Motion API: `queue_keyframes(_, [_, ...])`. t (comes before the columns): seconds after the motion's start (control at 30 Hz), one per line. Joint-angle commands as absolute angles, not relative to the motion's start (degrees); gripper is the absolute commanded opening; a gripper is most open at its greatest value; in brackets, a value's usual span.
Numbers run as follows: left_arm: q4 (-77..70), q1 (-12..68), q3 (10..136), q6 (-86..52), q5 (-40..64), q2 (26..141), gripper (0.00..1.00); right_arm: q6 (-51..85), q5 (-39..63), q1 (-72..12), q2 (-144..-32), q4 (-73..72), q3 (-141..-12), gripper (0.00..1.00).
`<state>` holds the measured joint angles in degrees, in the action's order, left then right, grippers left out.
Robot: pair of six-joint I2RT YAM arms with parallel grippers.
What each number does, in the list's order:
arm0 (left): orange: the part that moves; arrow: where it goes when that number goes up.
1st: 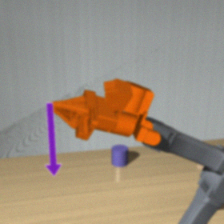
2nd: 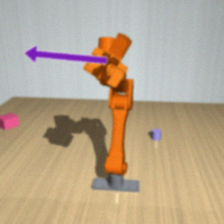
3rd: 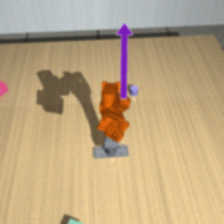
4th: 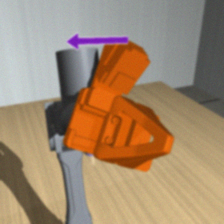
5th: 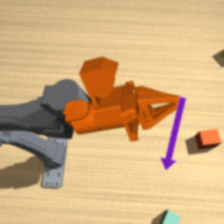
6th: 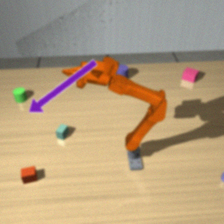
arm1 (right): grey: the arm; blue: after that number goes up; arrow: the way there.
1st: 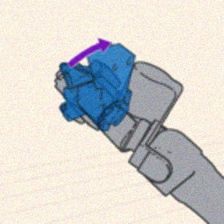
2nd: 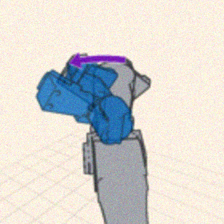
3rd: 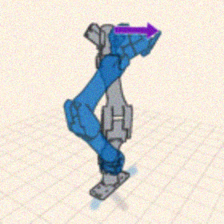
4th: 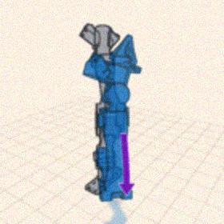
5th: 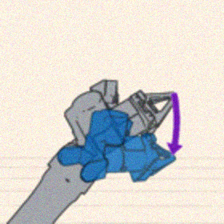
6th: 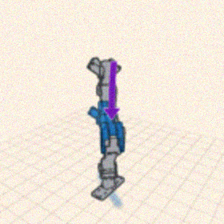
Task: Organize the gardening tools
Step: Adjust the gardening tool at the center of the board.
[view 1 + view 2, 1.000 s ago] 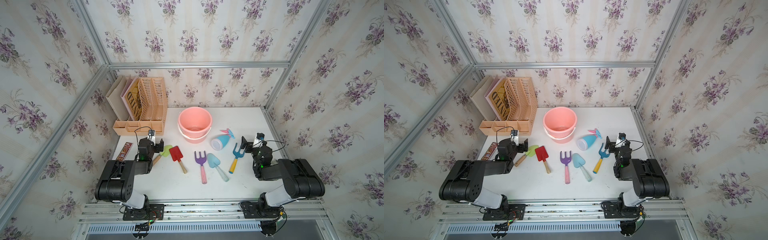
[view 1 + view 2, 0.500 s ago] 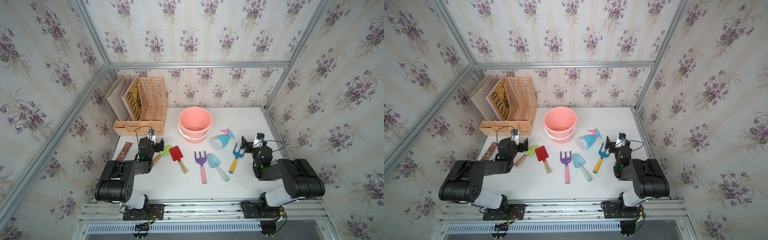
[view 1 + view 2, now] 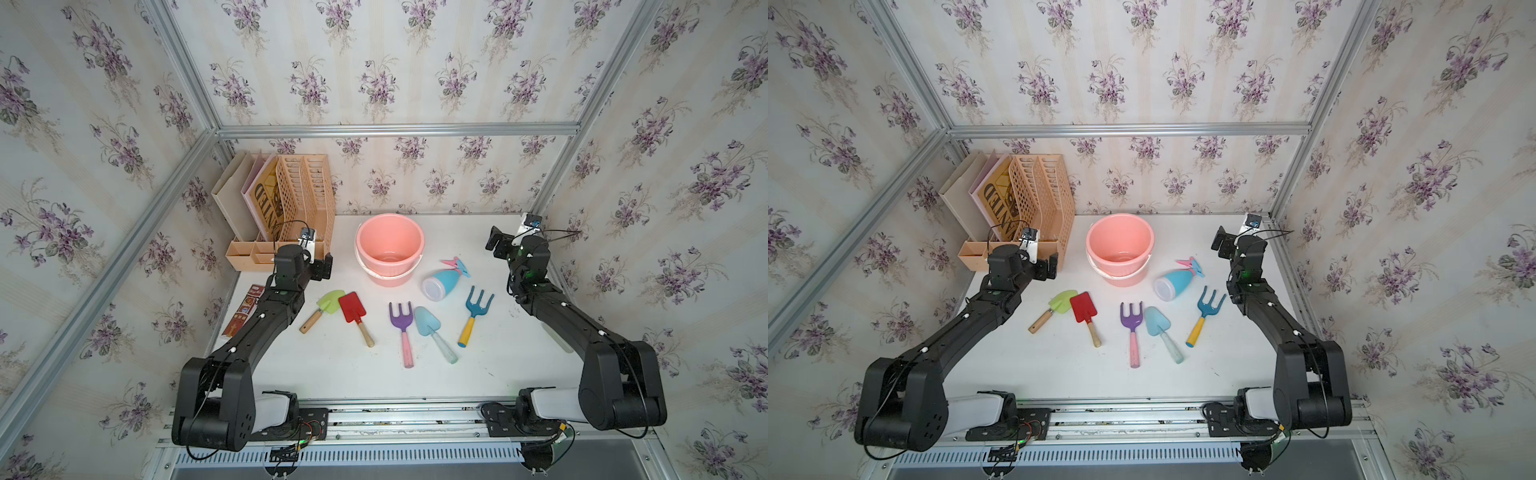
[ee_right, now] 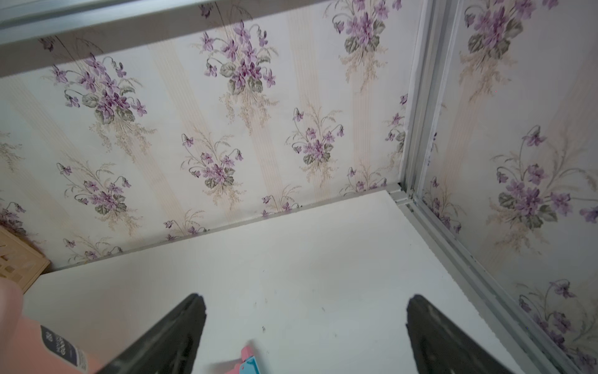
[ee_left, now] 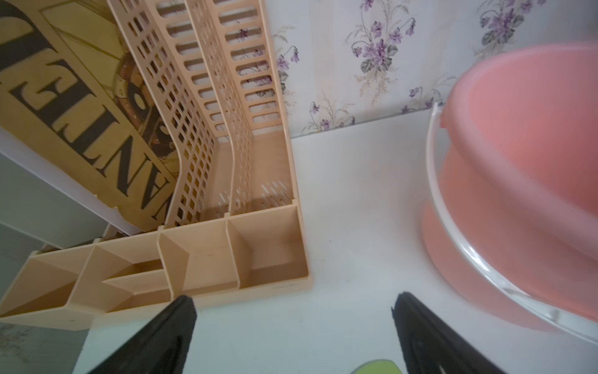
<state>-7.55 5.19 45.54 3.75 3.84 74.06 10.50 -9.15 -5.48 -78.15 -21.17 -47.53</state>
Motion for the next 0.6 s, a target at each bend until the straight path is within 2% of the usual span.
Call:
queue_keyframes(0.0, [7.8,5.2,48.4,-0.1,13.5,73.5,0.99,16.4,-1.6,-5.7,-79.0,-4.7,-52.4,1.0])
queue_keyframes(0.17, [13.2,5.2,50.8,-3.9,26.0,72.8,0.99,19.7,5.7,-5.8,-88.8,15.3,-66.9,1.0])
queue_keyframes(0.27, [12.5,5.2,50.7,-5.3,30.2,72.1,0.99,22.8,11.9,-5.8,-90.5,15.8,-67.4,1.0])
queue_keyframes(0.43, [10.7,5.2,50.1,-5.8,31.0,71.9,0.99,30.9,18.6,-6.2,-94.7,18.3,-68.6,0.99])
queue_keyframes(0.57, [10.0,5.2,49.9,-5.6,31.1,72.2,0.99,38.2,19.7,-7.9,-96.4,18.0,-68.5,0.95])
